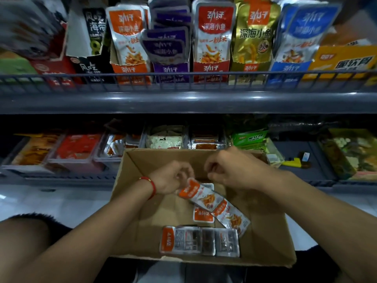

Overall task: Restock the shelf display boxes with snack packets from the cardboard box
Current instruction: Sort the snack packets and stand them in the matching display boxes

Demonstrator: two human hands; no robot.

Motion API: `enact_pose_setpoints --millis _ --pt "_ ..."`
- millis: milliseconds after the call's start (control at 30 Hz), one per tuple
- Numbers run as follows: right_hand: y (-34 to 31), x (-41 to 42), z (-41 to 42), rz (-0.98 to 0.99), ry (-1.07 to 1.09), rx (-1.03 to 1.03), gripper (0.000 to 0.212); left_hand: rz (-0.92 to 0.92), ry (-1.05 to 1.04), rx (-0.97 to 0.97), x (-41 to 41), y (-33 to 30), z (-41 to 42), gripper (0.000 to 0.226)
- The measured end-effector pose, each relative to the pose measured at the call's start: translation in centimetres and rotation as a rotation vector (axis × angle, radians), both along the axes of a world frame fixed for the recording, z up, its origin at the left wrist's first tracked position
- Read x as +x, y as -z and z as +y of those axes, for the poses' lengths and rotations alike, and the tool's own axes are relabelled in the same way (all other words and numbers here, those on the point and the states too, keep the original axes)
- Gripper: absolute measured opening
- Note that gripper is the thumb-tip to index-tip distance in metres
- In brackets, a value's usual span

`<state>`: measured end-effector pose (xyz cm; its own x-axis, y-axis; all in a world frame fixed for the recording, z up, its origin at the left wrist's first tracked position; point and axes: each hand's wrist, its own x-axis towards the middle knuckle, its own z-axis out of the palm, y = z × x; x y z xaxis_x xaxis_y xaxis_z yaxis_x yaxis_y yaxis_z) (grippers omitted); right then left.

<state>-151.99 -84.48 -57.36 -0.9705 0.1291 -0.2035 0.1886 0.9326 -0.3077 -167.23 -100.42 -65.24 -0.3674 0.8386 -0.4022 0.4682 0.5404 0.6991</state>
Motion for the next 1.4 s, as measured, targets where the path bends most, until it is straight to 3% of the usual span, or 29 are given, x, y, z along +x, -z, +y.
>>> enact_pose_setpoints --millis 33,100,167,267,367,467,633,867,967,1067,1233,1400 --pt "0.1 -0.2 -0.3 -0.013 -0.012 -0.011 0.024 -0.004 0.04 0.111 2.1 -4.3 0.4 0.013" --pt "0.4 -0.5 -0.8 -0.017 -0.032 -0.043 0.024 -0.026 0.051 0.235 1.8 -6.1 -0.2 0.014" --pt "0.2 -0.6 -1.2 0.021 -0.01 -0.149 0.019 -0.011 -0.098 0.347 1.8 -6.8 -0.8 0.016" --pt "-0.5 -0.7 -1.9 0.121 0.191 -0.488 0.02 -0.198 -0.383 0.519 2.2 -8.3 -1.6 0.025" --pt "-1.5 -0.4 -2.8 0.272 0.458 -0.807 0.022 -0.503 -0.402 0.387 3.1 -7.8 -3.1 0.043" --pt "-2.2 0.2 -3.9 0.369 0.647 -1.048 0.02 -0.679 -0.401 0.37 4.2 -8.0 -4.2 0.039" --pt "-3.2 1.2 -4.6 0.445 0.697 -1.298 0.031 -0.809 -0.551 0.536 4.0 -9.7 -5.0 0.026" --pt "-3.6 0.9 -5.8 0.478 0.663 -1.457 0.033 -0.835 -0.551 0.646 3.1 -12.1 -6.1 0.027" --pt "-4.2 0.6 -6.0 0.489 0.677 -1.422 0.026 -0.825 -0.581 0.691 2.7 -12.9 -6.5 0.026" --pt "-5.4 0.4 -5.9 0.522 0.686 -1.261 0.026 -0.816 -0.63 0.696 2.1 -13.5 -7.0 0.014" --pt "-9.5 -0.8 -5.5 0.629 0.573 -0.898 0.016 -0.841 -0.707 0.72 1.1 -14.3 -7.5 0.017" --pt "-15.8 -4.7 -5.3 0.777 0.307 -0.411 0.007 -0.768 -0.87 0.85 -0.3 -15.7 -7.9 0.014"
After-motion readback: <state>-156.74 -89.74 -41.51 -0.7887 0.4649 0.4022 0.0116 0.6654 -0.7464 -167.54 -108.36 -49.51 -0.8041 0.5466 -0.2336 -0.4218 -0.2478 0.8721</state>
